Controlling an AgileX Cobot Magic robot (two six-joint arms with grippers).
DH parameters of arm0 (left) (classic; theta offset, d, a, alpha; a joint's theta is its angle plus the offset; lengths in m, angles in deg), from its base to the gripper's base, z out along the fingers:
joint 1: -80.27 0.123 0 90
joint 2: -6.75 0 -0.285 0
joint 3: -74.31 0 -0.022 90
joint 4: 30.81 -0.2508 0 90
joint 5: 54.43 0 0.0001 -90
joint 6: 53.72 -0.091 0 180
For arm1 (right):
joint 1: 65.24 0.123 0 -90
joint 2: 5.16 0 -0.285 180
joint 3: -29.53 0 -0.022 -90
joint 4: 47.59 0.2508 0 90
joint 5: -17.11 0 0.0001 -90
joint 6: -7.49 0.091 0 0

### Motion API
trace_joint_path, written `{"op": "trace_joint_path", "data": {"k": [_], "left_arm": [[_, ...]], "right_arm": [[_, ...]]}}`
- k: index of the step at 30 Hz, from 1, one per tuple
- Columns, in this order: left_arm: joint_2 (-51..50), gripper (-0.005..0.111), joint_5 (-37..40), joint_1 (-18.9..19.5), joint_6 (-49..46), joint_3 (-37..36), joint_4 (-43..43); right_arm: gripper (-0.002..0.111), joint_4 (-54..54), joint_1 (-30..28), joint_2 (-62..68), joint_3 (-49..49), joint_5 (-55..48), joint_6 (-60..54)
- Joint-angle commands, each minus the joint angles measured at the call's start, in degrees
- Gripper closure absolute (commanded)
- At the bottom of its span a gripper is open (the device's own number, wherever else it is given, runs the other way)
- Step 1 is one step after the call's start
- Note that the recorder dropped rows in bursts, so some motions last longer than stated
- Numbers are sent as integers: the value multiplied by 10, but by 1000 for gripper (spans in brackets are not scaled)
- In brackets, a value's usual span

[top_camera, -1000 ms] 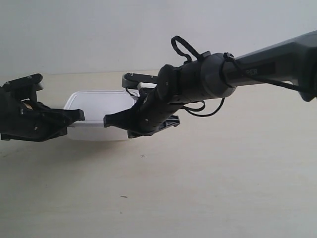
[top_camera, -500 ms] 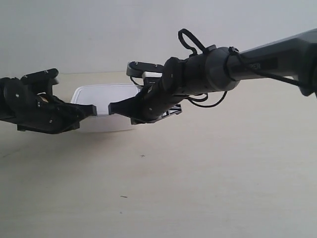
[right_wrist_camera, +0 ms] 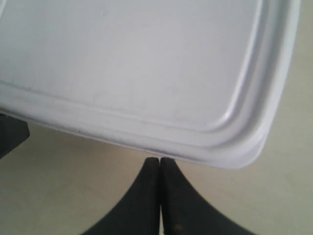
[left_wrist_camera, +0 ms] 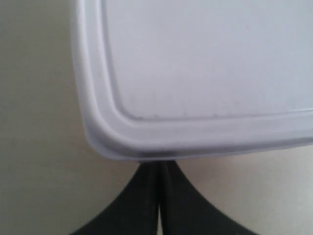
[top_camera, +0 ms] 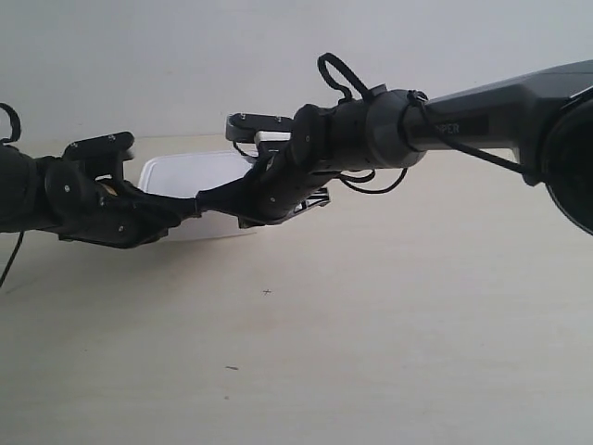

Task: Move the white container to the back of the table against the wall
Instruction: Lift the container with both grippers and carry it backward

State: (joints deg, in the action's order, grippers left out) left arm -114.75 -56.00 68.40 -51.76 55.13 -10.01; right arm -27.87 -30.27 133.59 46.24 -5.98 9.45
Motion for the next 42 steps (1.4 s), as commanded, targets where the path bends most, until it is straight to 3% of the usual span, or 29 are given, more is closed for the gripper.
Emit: {"op": "trace_joint_path", "data": {"k": [1, 24, 34, 42], "left_arm": [[-8, 107, -3, -2, -4, 30, 2], [-47, 107, -51, -2, -9, 48, -11], [-89, 107, -11, -1, -35, 144, -11], [-110, 107, -33, -1, -51, 157, -16]], "right_arm": [[108, -8, -13, -1, 4, 11, -5], [108, -8, -34, 40, 70, 3, -5], [108, -8, -40, 64, 106, 7, -5], [108, -27, -48, 89, 148, 6, 11]]}}
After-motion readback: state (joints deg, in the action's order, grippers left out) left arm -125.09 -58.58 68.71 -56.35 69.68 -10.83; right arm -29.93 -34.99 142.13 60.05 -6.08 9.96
